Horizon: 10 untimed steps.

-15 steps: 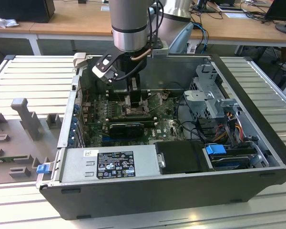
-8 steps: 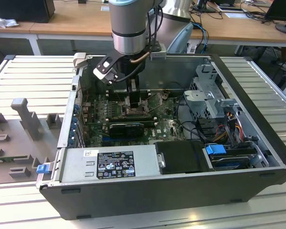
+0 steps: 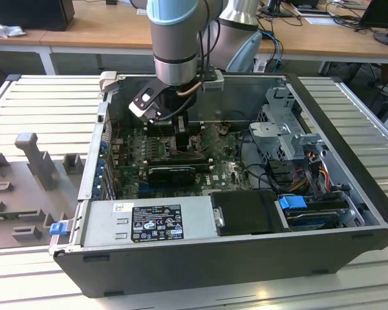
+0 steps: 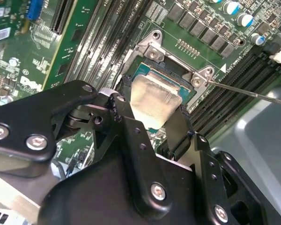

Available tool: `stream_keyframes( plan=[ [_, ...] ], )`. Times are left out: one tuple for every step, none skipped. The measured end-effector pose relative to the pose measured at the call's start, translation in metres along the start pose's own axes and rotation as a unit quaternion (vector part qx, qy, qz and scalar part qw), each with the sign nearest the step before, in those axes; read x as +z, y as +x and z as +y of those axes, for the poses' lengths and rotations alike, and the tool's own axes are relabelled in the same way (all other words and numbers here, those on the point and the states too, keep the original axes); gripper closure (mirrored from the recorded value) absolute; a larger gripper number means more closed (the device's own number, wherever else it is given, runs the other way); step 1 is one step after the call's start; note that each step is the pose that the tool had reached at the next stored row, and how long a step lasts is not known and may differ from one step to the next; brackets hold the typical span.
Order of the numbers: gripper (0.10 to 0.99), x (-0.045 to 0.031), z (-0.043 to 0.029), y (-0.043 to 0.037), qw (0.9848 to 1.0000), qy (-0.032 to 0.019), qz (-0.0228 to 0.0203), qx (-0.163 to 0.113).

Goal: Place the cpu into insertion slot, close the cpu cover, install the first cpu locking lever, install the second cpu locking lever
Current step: 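Place the cpu into insertion slot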

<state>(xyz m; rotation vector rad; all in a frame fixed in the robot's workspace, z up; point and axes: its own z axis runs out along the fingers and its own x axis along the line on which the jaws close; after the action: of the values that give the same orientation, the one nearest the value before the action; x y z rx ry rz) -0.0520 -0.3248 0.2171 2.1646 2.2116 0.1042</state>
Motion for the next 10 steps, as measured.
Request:
stream_keyframes(
  plan=[
    [0.553, 0.0005, -0.0001, 0.0005, 1.0, 0.0001, -0.0002, 0.001],
    [0.553, 0.0012, 0.0, 0.0015, 1.0, 0.0, -0.0003, 0.003],
    [0.553, 0.0023, 0.0, 0.0026, 1.0, -0.0001, -0.0004, 0.005],
    [0.553, 0.0038, 0.0002, 0.0034, 1.0, -0.0001, -0.0005, 0.007],
    [0.553, 0.0051, 0.0006, 0.0038, 1.0, -0.0001, -0.0006, 0.008],
    [0.553, 0.0072, 0.0016, 0.0044, 1.0, 0.0001, -0.0007, 0.009],
    [0.553, 0.0087, 0.0029, 0.005, 1.0, 0.0009, -0.0008, 0.009],
    [0.553, 0.0095, 0.0033, 0.005, 1.0, 0.0011, -0.0009, 0.009],
    [0.553, 0.0105, 0.0035, 0.0051, 1.0, 0.0012, -0.001, 0.009],
    [0.553, 0.0114, 0.0034, 0.0051, 0.9999, 0.0013, -0.0014, 0.01]
  ],
)
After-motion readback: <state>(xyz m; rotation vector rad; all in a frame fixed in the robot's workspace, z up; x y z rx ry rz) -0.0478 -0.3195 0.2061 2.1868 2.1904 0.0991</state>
